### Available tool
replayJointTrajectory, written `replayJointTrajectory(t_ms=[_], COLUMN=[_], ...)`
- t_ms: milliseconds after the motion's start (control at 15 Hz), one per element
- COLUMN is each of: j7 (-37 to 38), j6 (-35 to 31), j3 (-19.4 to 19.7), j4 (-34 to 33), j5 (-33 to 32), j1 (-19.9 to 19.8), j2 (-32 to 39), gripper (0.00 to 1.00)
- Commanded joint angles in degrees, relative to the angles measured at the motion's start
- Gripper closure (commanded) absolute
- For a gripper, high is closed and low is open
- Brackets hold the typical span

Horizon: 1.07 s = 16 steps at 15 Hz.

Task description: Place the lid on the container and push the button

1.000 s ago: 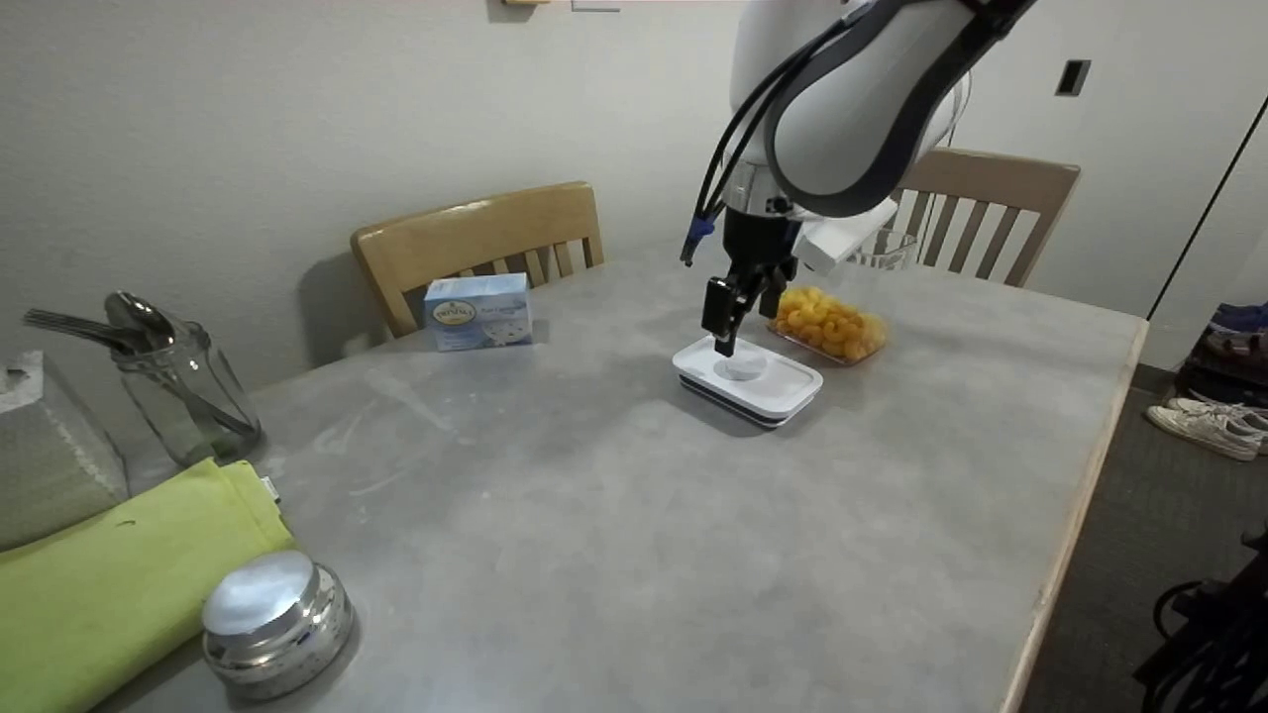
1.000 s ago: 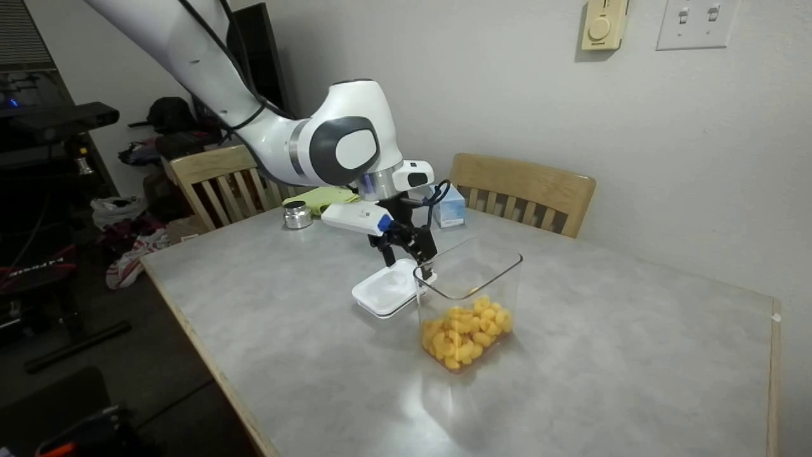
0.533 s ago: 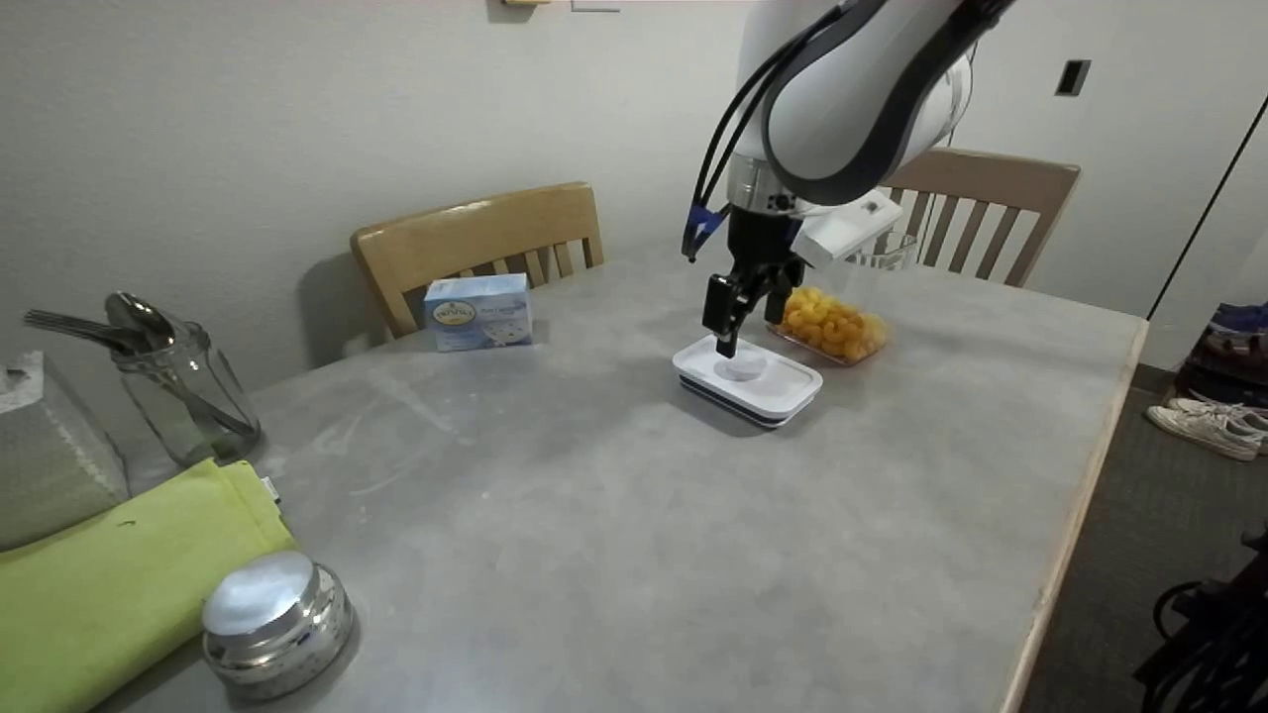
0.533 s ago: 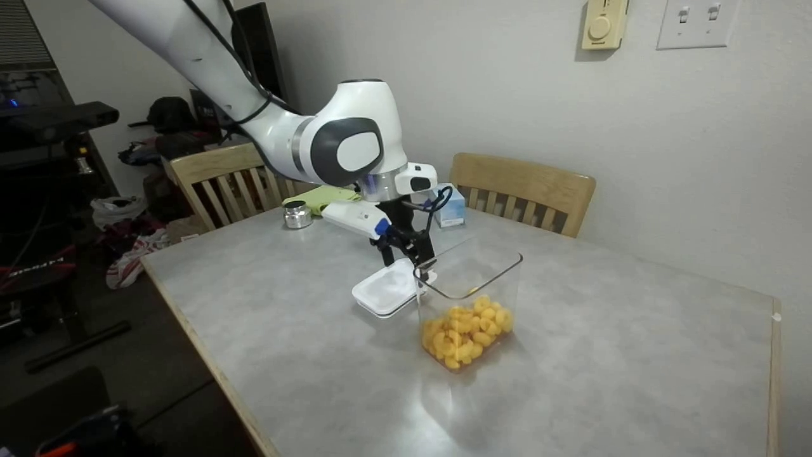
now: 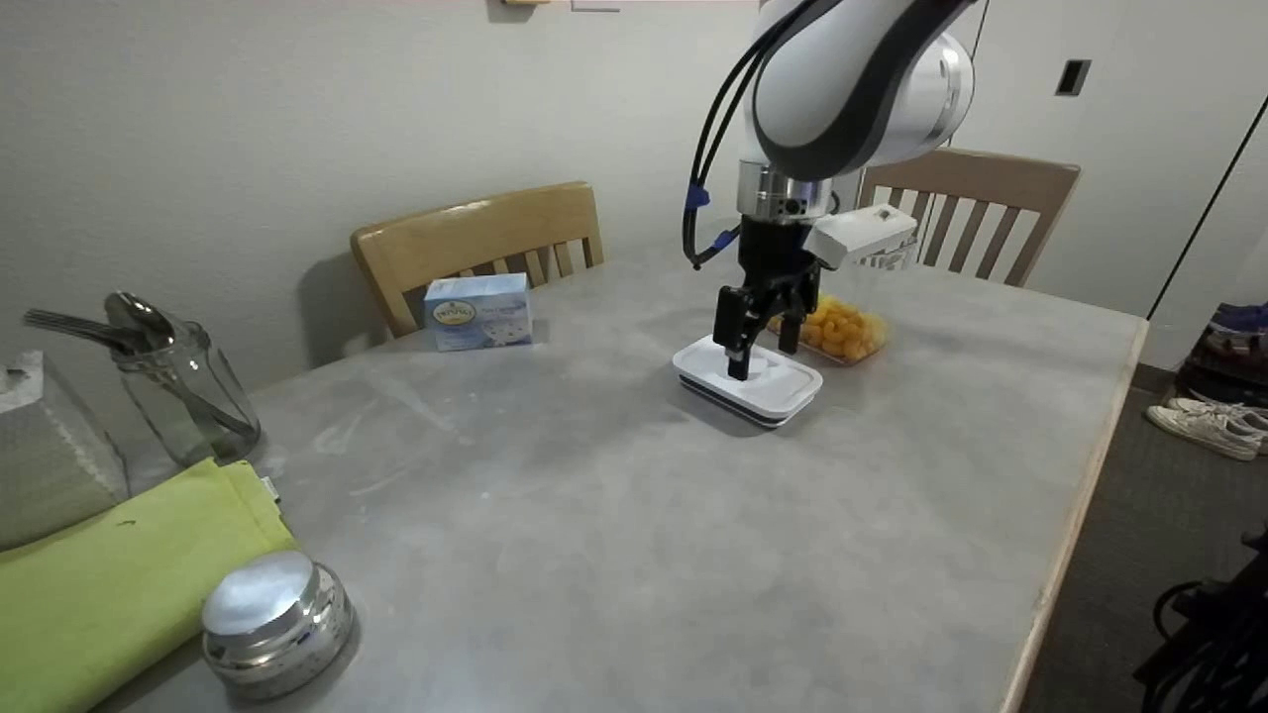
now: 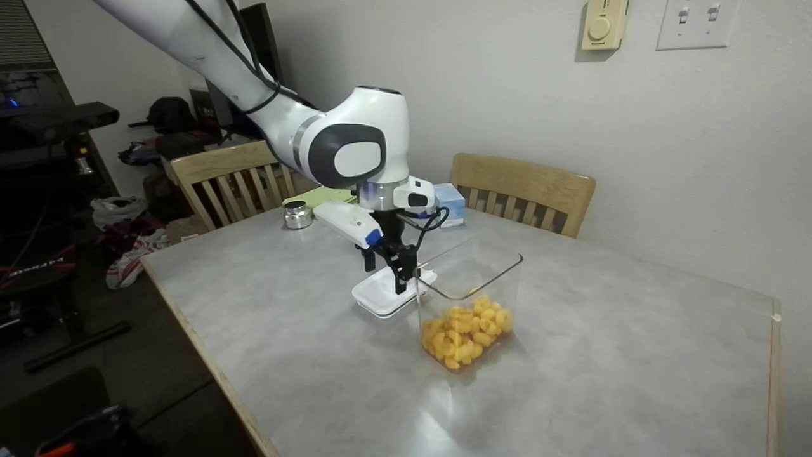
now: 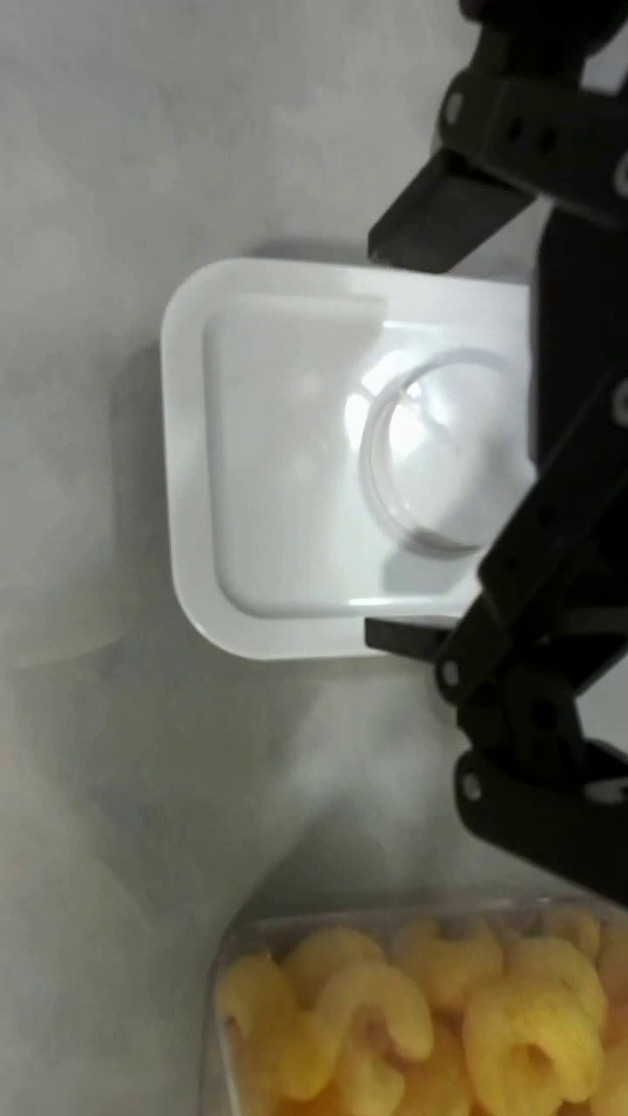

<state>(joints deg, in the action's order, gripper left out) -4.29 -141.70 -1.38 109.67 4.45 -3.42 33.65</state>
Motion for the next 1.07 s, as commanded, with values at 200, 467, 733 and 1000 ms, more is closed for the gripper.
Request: replayJointTrajectory(t_ms=[200, 467, 733, 1000], j7=[-10.6, -12.0, -13.2, -13.6], j6=[-1.6, -2.4, -2.3, -3.3], j3=[-4.4, -3.9, -3.8, -3.4], j4=[-1.0, -1.0, -1.2, -1.3], j5=[4.9, 4.1, 3.8, 2.7], j1=[-4.4, -4.3, -4.5, -4.3], j2=[0.4, 0.6, 1.7, 3.1], gripper=[0.00, 0.00, 0.00, 0.00])
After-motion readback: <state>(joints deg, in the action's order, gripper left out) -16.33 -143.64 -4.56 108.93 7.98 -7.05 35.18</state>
